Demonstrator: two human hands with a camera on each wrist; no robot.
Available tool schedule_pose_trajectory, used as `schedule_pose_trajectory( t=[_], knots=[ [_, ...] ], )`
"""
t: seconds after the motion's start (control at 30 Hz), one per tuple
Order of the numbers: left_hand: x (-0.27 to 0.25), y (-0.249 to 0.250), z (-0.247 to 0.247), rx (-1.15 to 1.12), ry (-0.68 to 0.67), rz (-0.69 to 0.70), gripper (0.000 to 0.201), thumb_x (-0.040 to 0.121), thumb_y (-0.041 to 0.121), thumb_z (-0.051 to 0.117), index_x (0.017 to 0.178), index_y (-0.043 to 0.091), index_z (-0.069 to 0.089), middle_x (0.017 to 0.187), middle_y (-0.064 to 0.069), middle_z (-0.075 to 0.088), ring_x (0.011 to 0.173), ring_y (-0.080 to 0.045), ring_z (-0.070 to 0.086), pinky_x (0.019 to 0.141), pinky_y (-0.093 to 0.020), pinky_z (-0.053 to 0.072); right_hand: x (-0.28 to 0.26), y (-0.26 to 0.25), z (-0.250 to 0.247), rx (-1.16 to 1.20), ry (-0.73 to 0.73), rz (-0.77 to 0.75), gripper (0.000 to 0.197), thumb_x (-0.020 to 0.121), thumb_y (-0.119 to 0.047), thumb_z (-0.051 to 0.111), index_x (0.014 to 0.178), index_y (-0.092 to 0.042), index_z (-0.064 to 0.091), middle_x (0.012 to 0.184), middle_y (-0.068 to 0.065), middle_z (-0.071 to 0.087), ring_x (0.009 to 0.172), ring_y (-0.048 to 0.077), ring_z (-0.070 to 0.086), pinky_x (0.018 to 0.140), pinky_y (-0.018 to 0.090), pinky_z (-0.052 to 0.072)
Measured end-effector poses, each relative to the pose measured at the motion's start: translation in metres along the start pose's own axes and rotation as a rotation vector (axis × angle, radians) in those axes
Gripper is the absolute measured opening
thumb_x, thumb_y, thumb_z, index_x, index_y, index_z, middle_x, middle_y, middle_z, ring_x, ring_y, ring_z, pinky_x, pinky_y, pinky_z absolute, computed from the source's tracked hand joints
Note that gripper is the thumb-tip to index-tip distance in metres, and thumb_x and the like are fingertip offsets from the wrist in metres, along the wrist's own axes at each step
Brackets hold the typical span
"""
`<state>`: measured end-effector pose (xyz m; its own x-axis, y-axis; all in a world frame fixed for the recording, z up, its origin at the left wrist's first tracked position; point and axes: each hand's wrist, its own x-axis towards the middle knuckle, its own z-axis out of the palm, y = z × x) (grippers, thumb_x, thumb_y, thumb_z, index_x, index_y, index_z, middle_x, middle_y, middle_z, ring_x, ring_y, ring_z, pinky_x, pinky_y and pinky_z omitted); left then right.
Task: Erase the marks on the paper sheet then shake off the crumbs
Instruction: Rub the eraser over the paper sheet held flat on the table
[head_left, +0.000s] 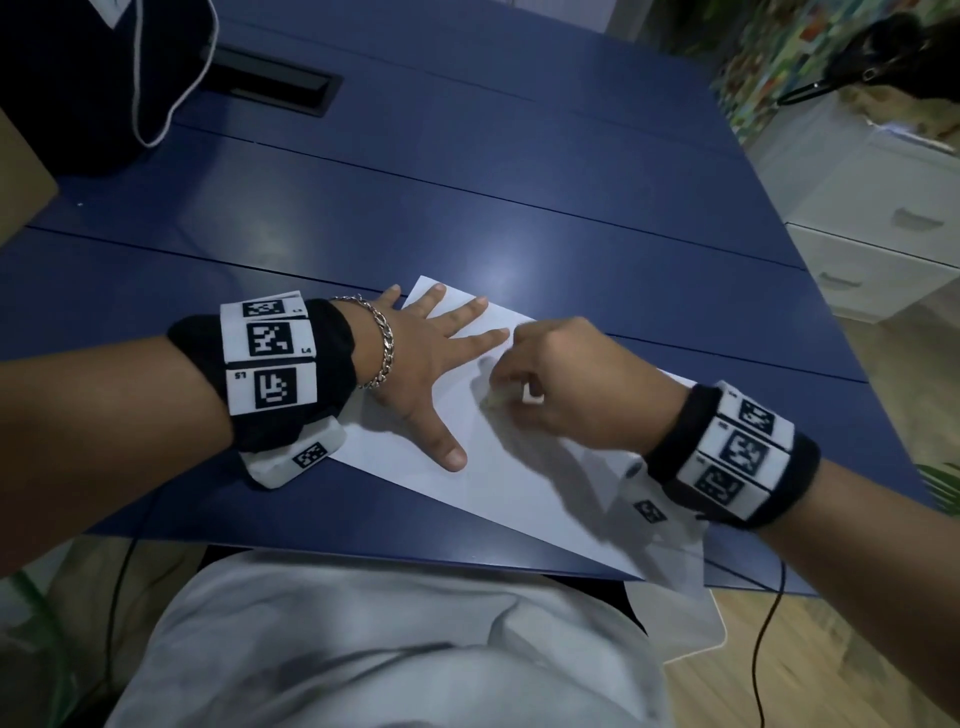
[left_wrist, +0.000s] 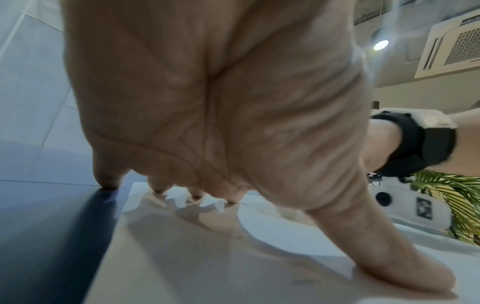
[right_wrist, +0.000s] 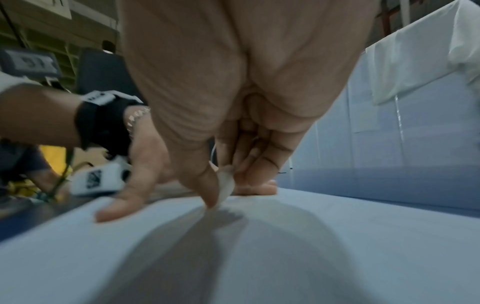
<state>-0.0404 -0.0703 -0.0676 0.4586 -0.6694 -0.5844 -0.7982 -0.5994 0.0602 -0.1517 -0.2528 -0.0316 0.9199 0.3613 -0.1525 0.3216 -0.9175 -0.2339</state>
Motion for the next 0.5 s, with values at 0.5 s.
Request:
schedule_pose_trajectory(
  t=[0.5],
  knots=[
    [0.0,0.003,-0.002,0.02,-0.012,-0.004,0.15,0.046,0.104,0.062,0.15,0.054,-0.035,0.163,0.013,-0.044,0.156,-0.034,-0.03,0.124,-0.068,-0.007,-0.018,-0.009,-0.001,0.043,-0.177,-0.067,0.013,0.081,-0.03,0.071,0.09,-0.025,0.079,0.08,-0.008,0.059,0.069,0.011,0.055,0.07,0.031,0.05]
  ],
)
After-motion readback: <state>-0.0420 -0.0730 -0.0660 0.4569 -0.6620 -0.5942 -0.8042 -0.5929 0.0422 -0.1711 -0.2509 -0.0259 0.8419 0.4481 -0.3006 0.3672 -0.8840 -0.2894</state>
